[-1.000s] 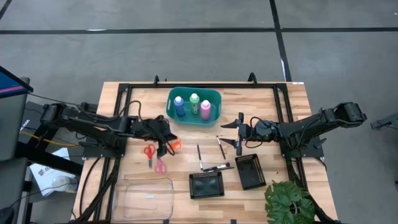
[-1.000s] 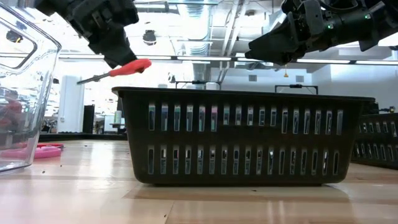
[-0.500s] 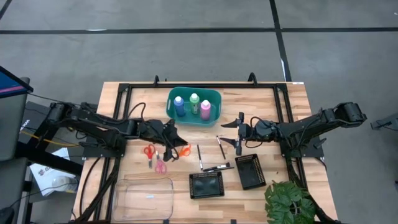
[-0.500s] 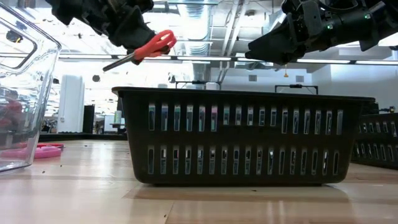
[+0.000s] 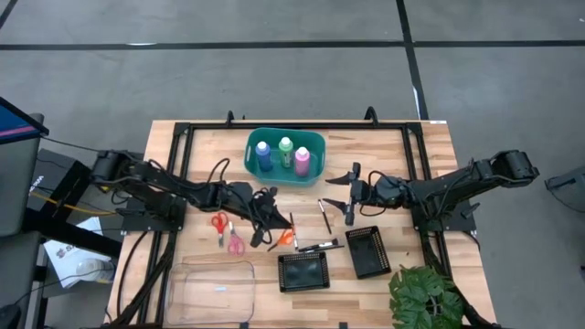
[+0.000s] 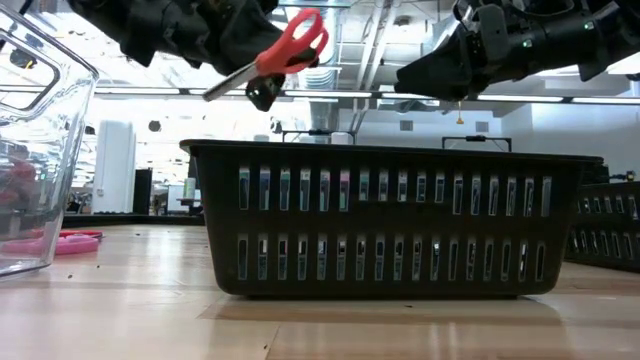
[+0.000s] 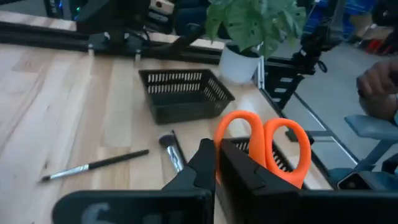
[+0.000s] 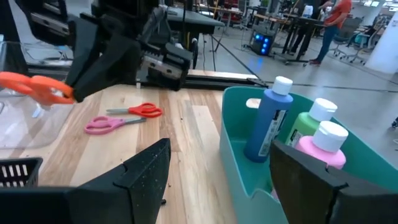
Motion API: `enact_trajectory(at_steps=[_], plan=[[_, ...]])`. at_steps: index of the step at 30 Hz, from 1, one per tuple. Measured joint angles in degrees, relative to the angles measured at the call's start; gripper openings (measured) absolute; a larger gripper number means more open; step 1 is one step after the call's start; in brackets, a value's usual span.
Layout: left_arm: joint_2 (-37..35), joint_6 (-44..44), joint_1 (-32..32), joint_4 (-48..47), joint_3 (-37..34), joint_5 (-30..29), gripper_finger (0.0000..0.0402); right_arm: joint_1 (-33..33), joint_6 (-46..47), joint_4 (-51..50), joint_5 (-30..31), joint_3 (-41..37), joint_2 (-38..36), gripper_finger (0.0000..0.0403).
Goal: Pick & Place Paint Supplies
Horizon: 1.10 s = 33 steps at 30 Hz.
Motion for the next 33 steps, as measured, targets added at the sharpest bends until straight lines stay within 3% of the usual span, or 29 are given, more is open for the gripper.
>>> enact_trajectory(at_steps=[7,17,24,33], plan=[[2.95,1.22,-2.8,1.37,4.0,2.01,0.0,0.02,-1.17,0.74,2.64,0.0,0.0,0.0254],[12.41,1.45,-4.36,1.44,9.86,2.84,0.0,0.06,-2.46,0.63,4.74,0.0,-0.12,0.0254],[17.6,1.29,-4.54,1.29,12.02,4.85,0.0,0.36,-5.24,1.15,9.07,0.01,-2.9,0.0254],[20.9,1.45,-4.51,5.67,12.72,4.84,0.0,2.44,-5.42,0.27,9.09,0.0,-6.05,0.0254]])
